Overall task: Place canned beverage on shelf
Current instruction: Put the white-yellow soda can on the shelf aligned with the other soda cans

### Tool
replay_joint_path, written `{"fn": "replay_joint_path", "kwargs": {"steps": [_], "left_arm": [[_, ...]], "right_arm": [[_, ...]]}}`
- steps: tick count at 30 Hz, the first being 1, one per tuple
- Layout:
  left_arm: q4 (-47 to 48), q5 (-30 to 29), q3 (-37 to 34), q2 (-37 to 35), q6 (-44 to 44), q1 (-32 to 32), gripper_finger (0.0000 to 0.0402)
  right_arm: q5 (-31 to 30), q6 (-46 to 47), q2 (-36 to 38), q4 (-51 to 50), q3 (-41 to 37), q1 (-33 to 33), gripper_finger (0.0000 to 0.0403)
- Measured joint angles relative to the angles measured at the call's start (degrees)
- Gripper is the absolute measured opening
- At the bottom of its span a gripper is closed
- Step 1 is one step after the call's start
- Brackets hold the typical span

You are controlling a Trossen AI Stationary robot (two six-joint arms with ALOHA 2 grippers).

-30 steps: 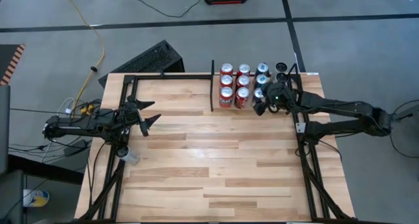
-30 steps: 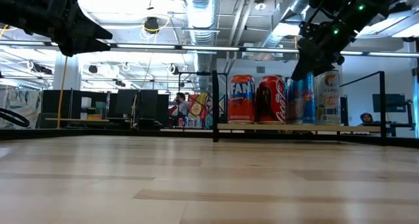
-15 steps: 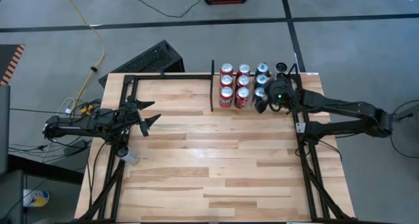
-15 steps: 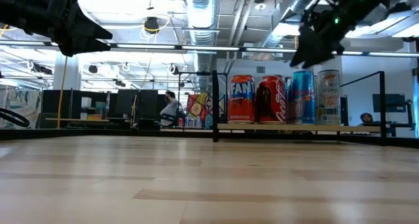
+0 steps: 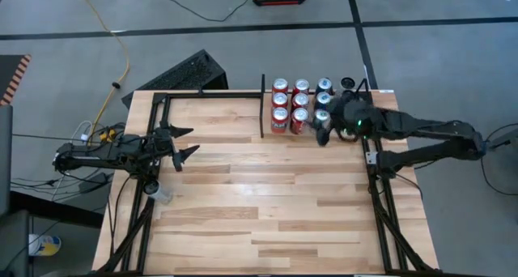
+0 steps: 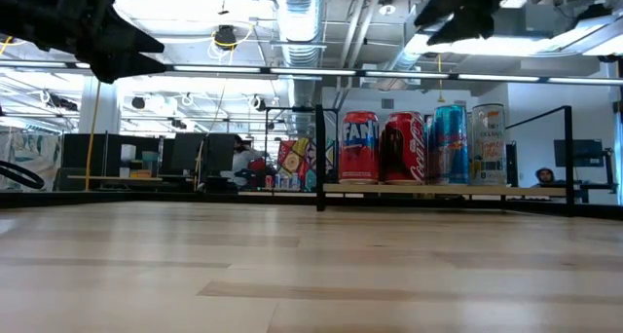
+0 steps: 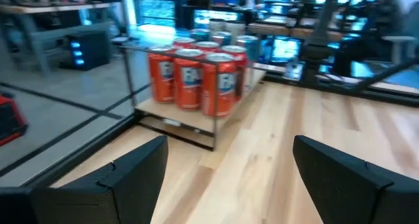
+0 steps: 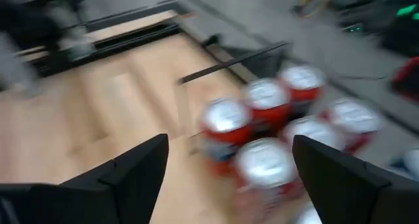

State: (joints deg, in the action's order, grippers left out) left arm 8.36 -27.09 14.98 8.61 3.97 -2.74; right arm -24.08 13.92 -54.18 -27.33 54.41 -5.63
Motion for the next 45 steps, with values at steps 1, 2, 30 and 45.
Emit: {"fn": "replay_joint_path", "kwargs": {"steps": [1,2,30,45], "left_arm": [[0.0,1.3,0.0,0.0,0.0,0.0,0.0316],[0.0,3.2,0.0,0.0,-0.1,0.0,0.0316],[68.0,19.1,44.7,42.9,27.5,-36.2,0.0316],[73.7,18.8,44.6,43.1,43.8,-48.4,0.0316]], "right_arm": [[0.0,1.7,-0.6,0.1,0.0,2.5,0.0347],[0.0,3.5,-1.2,0.3,0.0,5.0,0.0346],[-11.1,9.4,-15.5,12.8,0.0,31.0,0.0326],[-11.2,8.5,-15.5,14.7,0.0,30.2,0.0327]]}}
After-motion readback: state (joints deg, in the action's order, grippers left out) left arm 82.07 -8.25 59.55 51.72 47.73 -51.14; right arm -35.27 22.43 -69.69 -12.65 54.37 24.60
